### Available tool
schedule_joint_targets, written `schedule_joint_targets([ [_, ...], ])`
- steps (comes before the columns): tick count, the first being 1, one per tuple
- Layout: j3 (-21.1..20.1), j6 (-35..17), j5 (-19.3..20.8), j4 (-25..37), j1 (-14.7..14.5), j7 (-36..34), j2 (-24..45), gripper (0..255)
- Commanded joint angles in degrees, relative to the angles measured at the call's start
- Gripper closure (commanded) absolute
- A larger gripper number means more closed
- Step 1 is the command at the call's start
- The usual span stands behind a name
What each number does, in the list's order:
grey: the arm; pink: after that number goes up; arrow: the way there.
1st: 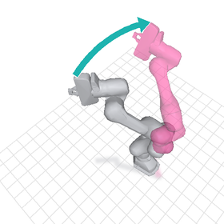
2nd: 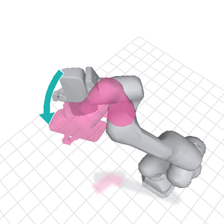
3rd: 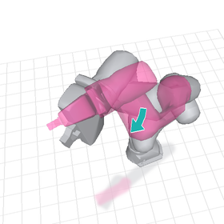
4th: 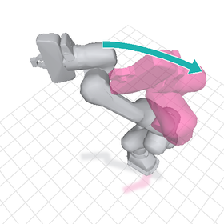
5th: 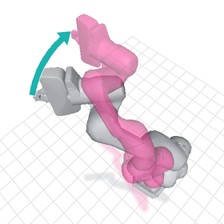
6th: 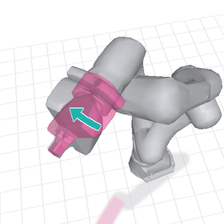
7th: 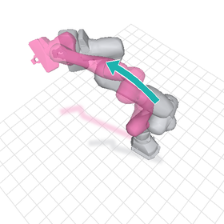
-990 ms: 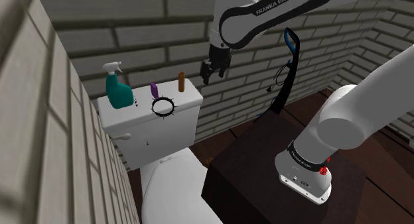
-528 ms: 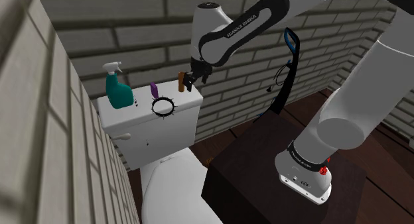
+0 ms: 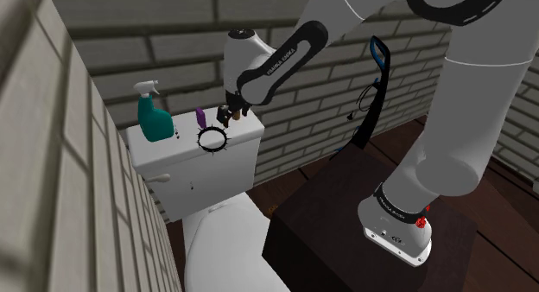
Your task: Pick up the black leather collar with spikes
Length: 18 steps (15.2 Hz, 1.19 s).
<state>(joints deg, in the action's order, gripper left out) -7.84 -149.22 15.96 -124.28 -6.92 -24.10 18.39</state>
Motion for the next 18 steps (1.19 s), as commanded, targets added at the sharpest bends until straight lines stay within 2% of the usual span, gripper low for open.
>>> schedule_joint_targets([
  [1, 0.99, -1.15, 2.54, 4.44, -1.55, -2.03, 5.12, 0],
  [4, 2.41, -1.91, 4.90, 10.49, -3.60, -3.80, 11.25, 0],
  [13, 3.99, -5.75, 6.57, 11.46, -4.72, -5.60, 16.06, 0],
  [14, 3.97, -5.73, 6.56, 11.41, -4.69, -5.57, 15.99, 255],
  [18, 3.98, -5.75, 6.56, 11.38, -4.70, -5.59, 15.98, 255],
])
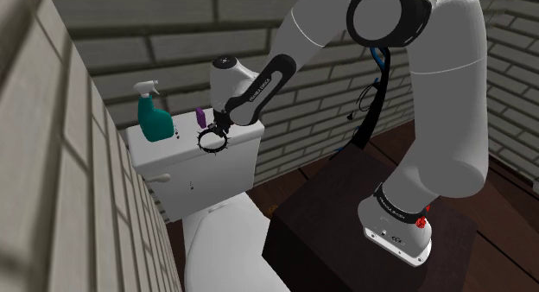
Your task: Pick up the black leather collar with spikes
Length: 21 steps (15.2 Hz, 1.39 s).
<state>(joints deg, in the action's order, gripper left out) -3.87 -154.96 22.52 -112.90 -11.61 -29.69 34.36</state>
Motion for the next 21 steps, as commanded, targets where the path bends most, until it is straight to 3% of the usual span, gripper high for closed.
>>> schedule_joint_targets([
  [1, 0.00, -0.01, 0.00, 0.00, 0.00, -0.01, 0.01, 255],
  [5, 0.01, 0.00, 0.01, 0.09, -0.02, -0.02, 0.09, 255],
  [21, -2.92, 7.94, -3.58, -1.16, 2.00, 3.70, -9.17, 255],
])
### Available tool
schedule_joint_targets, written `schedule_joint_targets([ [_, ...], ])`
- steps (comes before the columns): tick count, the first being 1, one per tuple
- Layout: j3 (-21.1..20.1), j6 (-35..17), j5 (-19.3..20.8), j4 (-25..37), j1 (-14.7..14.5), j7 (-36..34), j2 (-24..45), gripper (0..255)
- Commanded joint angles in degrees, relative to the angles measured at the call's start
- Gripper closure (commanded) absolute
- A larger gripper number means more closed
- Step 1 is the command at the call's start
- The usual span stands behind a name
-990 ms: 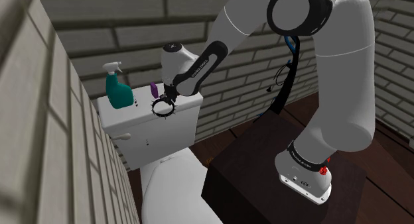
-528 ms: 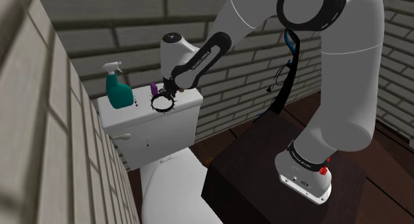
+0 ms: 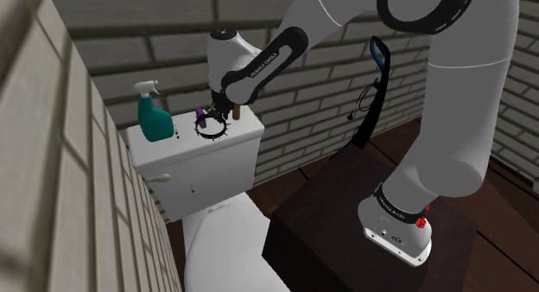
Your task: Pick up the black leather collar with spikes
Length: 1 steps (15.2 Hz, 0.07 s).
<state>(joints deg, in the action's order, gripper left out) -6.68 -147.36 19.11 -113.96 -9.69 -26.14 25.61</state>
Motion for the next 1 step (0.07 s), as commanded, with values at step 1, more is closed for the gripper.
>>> schedule_joint_targets([
  [1, -0.11, 0.34, -0.17, -0.09, 0.08, 0.15, -0.42, 255],
])
